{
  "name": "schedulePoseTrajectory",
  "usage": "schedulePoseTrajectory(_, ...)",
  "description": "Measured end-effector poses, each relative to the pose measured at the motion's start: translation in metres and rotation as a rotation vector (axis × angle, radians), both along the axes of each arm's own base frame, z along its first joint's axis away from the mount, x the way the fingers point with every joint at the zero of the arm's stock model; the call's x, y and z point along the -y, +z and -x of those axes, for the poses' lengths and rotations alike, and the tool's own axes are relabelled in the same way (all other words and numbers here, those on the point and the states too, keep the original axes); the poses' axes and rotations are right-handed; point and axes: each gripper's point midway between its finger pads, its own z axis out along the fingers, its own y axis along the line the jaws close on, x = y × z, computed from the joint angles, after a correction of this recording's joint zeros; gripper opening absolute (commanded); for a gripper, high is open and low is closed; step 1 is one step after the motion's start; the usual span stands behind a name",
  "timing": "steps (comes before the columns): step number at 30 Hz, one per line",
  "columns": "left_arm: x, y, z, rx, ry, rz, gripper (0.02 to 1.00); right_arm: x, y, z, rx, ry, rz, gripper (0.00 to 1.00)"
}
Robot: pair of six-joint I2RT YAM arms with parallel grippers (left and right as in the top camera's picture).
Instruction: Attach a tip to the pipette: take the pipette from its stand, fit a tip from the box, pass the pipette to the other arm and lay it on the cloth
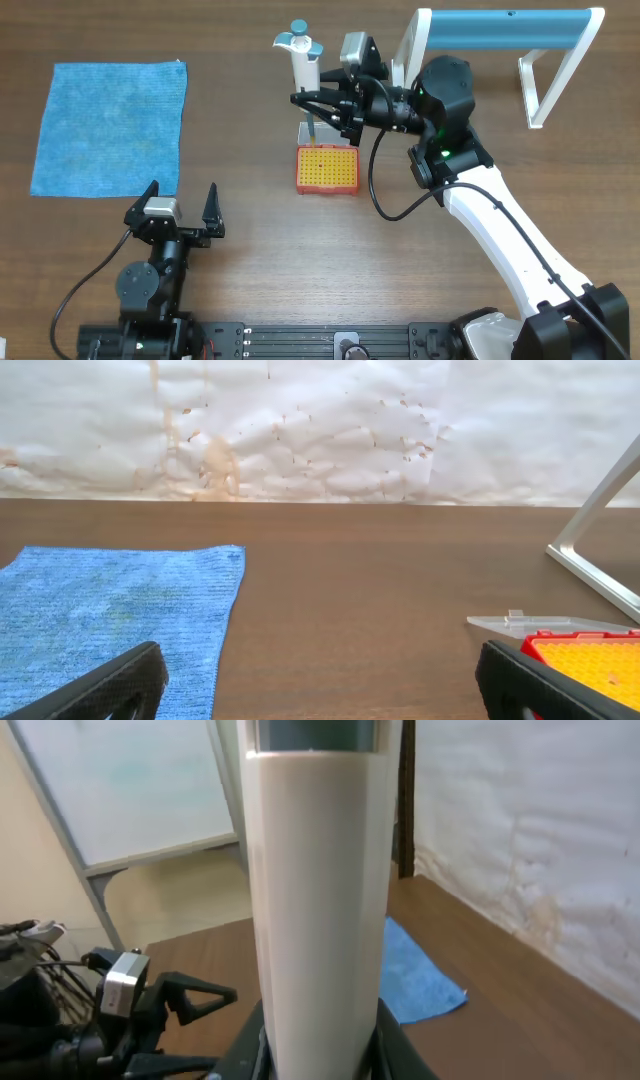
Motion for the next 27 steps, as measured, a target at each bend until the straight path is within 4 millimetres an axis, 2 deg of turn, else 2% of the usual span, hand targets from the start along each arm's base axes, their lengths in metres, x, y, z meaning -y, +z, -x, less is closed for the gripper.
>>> schedulePoseTrajectory(5, 0.0, 0.0, 0.0, 0.0, 0.0, 0.0, 0.996, 0.0, -0.003, 0.0, -0.019, 0.0, 0.004, 0.075)
schedulePoseTrajectory(8, 0.012, 0.016, 0.0, 0.063, -0.068, 0.051, 0.996, 0.0, -0.002, 0.0, -0.039, 0.0, -0.002, 0.075)
schedulePoseTrajectory(9, 0.025, 0.04, 0.003, 0.15, -0.15, 0.125, 0.996, 0.0, -0.002, 0.0, -0.044, 0.0, -0.004, 0.075)
schedulePoseTrajectory(11, 0.039, 0.086, 0.016, 0.304, -0.263, 0.285, 0.996, 0.0, -0.002, 0.001, -0.056, 0.009, -0.006, 0.077)
schedulePoseTrajectory(13, 0.044, 0.12, 0.031, 0.404, -0.352, 0.474, 0.996, -0.001, -0.002, 0.006, -0.075, 0.034, -0.009, 0.075)
schedulePoseTrajectory(14, 0.046, 0.128, 0.036, 0.411, -0.391, 0.567, 0.996, -0.002, -0.002, 0.009, -0.081, 0.053, -0.01, 0.077)
schedulePoseTrajectory(15, 0.049, 0.132, 0.039, 0.397, -0.432, 0.654, 0.996, -0.002, -0.002, 0.013, -0.089, 0.077, -0.011, 0.075)
schedulePoseTrajectory(19, 0.059, 0.133, 0.044, 0.335, -0.523, 0.798, 0.996, -0.004, -0.002, 0.025, -0.116, 0.148, -0.012, 0.077)
schedulePoseTrajectory(27, 0.056, 0.134, 0.042, 0.342, -0.504, 0.814, 0.998, -0.004, -0.002, 0.027, -0.133, 0.158, -0.014, 0.08)
